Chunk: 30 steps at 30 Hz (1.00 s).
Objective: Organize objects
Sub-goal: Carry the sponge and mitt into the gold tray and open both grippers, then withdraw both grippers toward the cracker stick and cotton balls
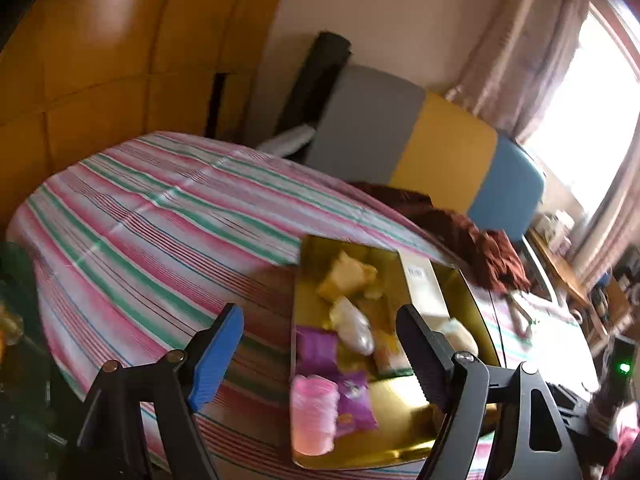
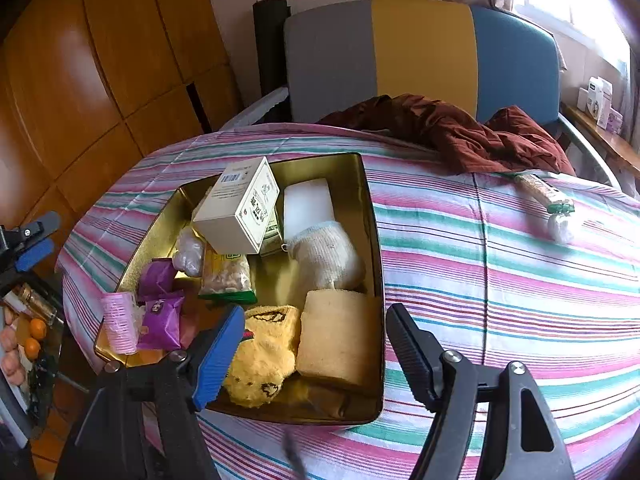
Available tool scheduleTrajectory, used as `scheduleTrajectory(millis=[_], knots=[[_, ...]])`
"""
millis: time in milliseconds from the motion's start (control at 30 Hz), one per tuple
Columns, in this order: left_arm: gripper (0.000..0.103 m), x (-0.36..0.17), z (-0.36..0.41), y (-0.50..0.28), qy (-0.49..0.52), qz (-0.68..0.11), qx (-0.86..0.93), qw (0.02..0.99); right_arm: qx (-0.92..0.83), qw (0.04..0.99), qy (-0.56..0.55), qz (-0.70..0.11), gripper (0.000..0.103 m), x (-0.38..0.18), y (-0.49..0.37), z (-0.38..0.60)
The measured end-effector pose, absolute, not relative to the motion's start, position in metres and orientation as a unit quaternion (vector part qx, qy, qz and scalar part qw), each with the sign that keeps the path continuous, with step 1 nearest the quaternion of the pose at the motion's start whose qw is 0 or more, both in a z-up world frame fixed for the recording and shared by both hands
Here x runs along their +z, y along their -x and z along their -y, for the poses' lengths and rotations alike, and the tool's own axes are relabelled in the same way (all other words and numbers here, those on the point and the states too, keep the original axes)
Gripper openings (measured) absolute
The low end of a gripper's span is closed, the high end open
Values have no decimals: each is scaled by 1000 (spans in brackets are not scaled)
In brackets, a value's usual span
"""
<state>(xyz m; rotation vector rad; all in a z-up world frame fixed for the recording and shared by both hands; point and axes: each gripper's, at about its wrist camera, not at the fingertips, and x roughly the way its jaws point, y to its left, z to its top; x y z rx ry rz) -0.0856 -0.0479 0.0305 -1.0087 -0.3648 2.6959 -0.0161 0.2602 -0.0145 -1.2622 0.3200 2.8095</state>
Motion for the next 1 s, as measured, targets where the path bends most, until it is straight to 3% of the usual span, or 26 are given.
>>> scheduleTrajectory(millis=[1000], knots=[[81,5,-92,38,373,-35,893,249,896,105,418,-108,74,-6,-4,-340]])
